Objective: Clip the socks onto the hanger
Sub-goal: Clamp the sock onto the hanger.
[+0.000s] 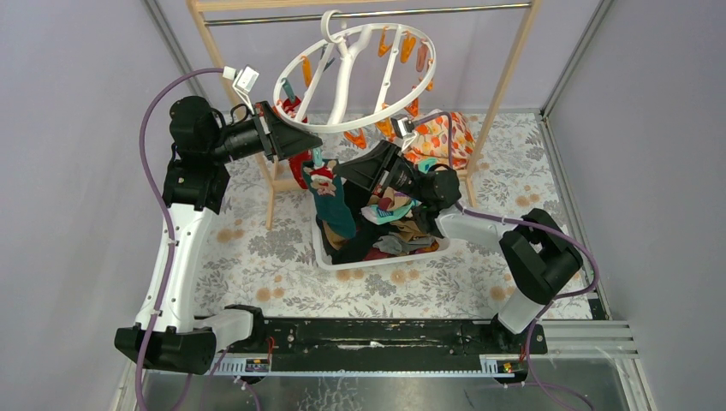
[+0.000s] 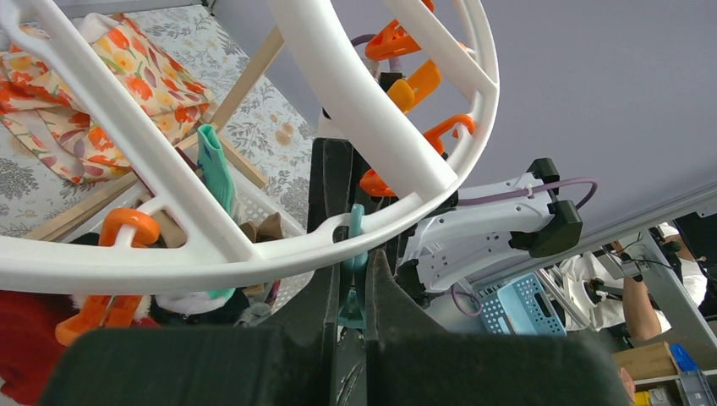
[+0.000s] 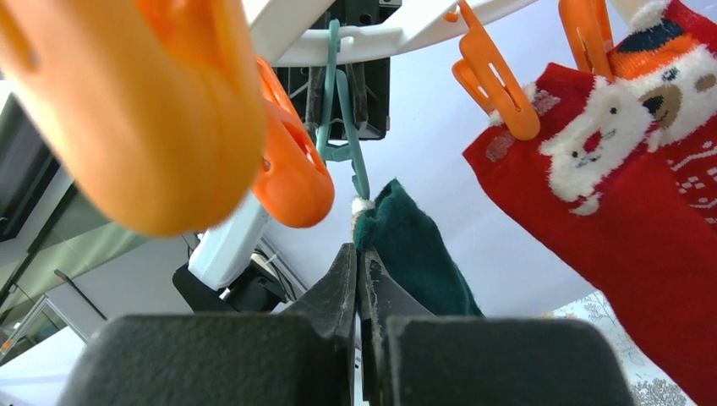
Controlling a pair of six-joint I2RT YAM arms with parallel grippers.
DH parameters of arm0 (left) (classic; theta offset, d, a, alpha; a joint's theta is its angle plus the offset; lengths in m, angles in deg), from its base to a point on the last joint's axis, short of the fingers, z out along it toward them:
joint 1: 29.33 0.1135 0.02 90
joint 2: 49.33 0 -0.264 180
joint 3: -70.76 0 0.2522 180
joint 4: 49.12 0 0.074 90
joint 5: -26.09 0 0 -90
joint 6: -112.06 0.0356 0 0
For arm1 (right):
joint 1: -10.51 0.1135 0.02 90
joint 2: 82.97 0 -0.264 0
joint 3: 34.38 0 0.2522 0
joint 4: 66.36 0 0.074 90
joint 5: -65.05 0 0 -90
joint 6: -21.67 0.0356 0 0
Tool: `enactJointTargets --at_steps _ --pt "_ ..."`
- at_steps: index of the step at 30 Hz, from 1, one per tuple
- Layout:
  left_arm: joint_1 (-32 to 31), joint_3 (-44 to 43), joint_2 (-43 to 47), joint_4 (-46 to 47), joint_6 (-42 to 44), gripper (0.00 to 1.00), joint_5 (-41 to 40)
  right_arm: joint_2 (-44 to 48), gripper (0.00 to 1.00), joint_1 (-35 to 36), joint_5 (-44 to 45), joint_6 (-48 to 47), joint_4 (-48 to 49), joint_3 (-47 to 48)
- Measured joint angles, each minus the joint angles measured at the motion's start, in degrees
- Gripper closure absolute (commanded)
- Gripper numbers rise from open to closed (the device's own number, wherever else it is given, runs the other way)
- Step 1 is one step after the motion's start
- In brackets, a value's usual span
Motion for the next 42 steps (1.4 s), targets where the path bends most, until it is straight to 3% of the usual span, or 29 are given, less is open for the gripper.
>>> enactJointTargets --at_steps 25,42 --pt "0.0 0.0 0.0 0.1 0.0 1.0 1.5 -3.7 1.0 0.0 -0.2 4.8 3.8 4.9" --pt "0.0 0.0 0.0 0.0 0.3 1.0 1.6 -3.7 1.0 0.0 -6.2 7.5 4.0 5.0"
